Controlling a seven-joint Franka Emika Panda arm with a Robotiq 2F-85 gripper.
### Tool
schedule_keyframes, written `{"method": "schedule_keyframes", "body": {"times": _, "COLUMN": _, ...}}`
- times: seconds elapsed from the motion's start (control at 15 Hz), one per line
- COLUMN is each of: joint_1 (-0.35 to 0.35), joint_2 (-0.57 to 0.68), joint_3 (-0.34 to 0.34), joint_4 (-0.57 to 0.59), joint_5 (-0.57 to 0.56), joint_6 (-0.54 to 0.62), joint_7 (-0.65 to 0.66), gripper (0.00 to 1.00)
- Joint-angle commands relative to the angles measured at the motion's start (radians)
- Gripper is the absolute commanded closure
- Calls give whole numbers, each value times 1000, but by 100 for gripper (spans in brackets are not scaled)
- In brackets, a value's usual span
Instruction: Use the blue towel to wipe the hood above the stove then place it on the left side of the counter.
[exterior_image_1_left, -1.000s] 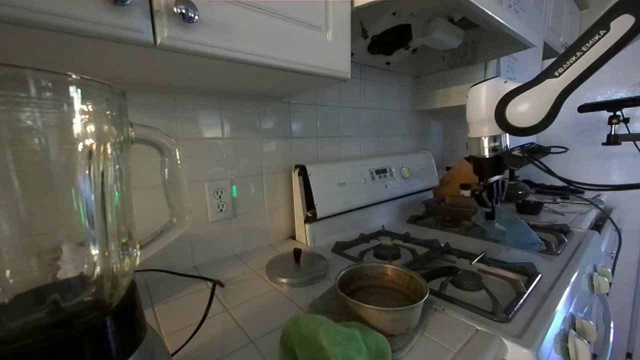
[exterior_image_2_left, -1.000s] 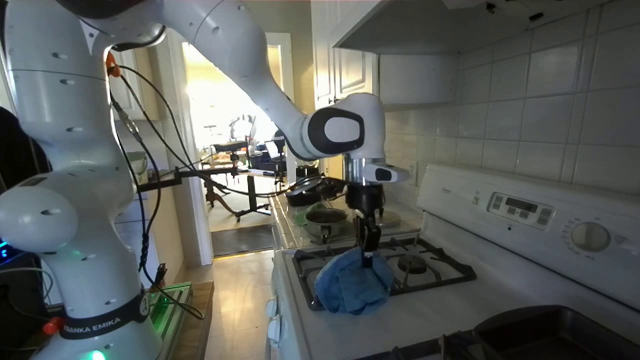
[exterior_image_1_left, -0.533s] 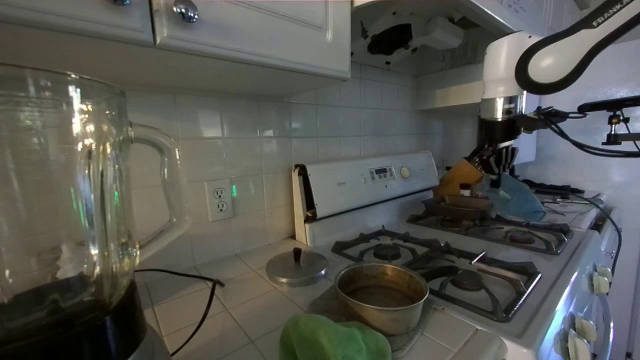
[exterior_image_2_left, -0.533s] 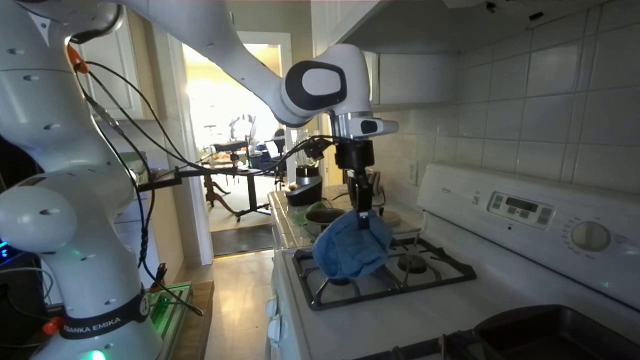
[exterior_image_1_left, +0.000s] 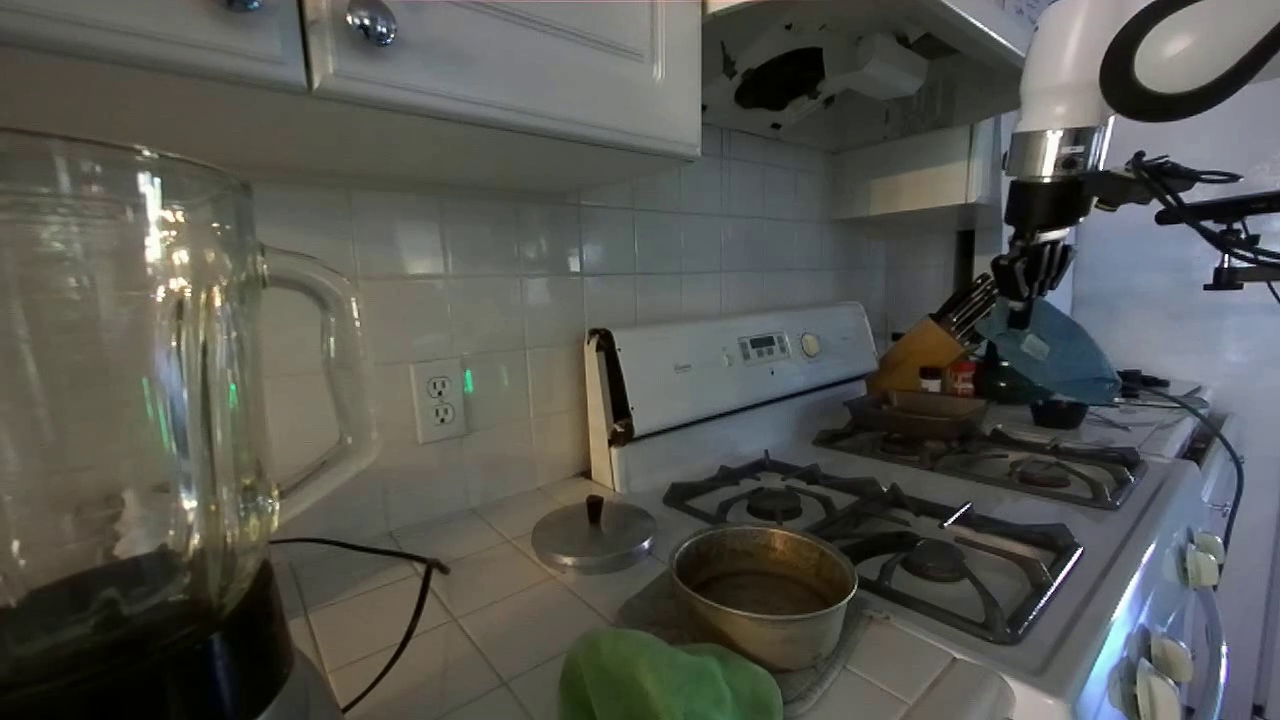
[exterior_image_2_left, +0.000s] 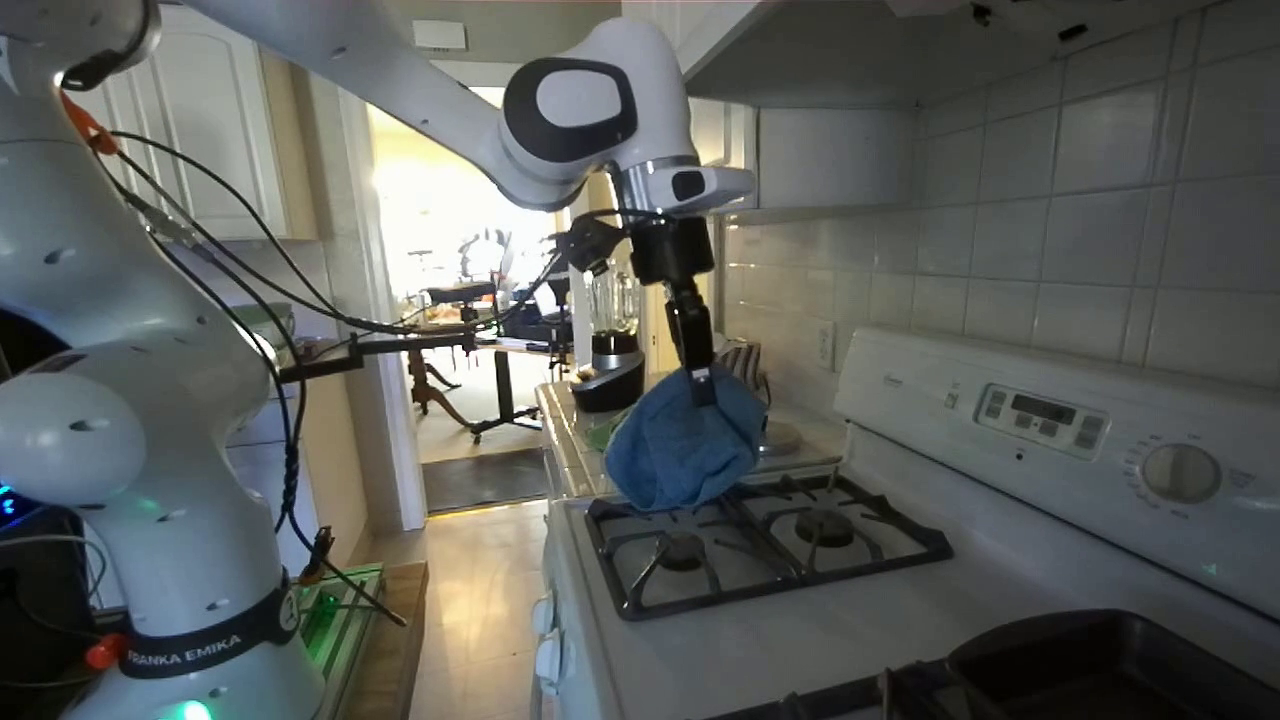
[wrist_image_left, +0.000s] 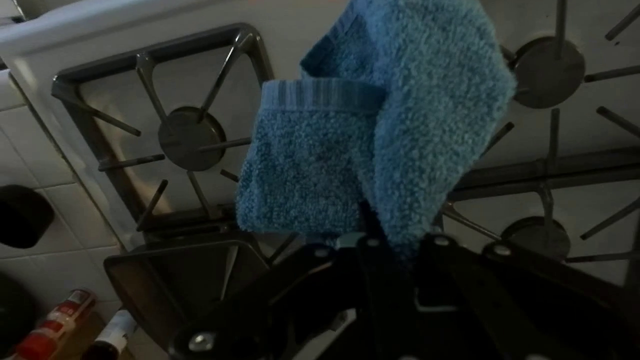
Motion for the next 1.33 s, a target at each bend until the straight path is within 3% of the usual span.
{"method": "schedule_keyframes", "body": {"times": 0.0, "joint_1": -26, "joint_2": -125, "joint_3": 40, "joint_4": -54, "joint_5": 5, "joint_6": 55, "joint_7": 48, "gripper": 97}}
{"method": "schedule_keyframes", "body": {"times": 0.67, "joint_1": -101, "joint_2": -293, "joint_3": 162, "joint_4": -52, "joint_5": -7, "joint_6": 229, "joint_7": 197, "gripper": 97}}
{"method": "schedule_keyframes", "body": {"times": 1.27, "joint_1": -279, "joint_2": -435, "joint_3": 304, "joint_4": -30, "joint_5": -61, "joint_6": 244, "joint_7": 400, "gripper": 97}}
